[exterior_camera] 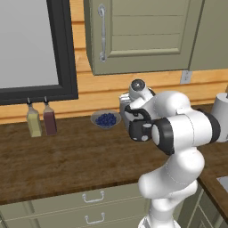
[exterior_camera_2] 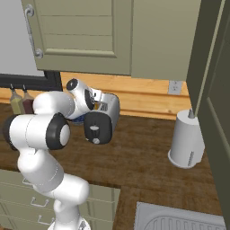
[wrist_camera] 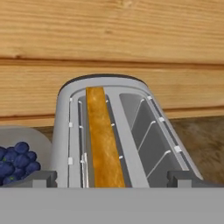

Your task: Start the toaster. Once the lever pops up, take the bread to the plate on the dining counter.

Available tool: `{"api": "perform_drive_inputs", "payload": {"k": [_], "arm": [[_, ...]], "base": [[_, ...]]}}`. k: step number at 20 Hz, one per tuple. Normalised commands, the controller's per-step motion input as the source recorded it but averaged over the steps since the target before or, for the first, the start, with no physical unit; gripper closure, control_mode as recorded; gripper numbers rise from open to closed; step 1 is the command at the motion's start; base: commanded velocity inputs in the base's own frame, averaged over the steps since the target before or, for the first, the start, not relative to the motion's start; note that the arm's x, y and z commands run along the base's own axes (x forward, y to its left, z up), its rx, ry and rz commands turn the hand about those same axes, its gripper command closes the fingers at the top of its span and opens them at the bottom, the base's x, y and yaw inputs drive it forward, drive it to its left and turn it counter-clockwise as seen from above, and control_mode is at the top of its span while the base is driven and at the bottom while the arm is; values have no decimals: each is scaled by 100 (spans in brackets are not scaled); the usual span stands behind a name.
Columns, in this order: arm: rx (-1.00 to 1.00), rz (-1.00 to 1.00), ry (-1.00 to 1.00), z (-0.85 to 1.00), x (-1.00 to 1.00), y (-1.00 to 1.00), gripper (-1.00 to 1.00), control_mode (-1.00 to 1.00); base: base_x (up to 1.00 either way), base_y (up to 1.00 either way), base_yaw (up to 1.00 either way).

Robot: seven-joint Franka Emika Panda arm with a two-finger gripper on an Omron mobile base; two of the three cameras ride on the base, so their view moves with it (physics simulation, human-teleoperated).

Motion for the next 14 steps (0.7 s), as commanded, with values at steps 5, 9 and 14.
{"api": "perform_drive_inputs", "payload": {"k": [5, 9, 14], "arm": [[3, 0, 0, -10, 0, 0, -100, -100], [3, 0, 0, -11, 0, 0, 100, -100], [2, 0, 0, -13, 0, 0, 100, -100]], "base": [[0, 0, 0], [0, 0, 0], [0, 0, 0]]}}
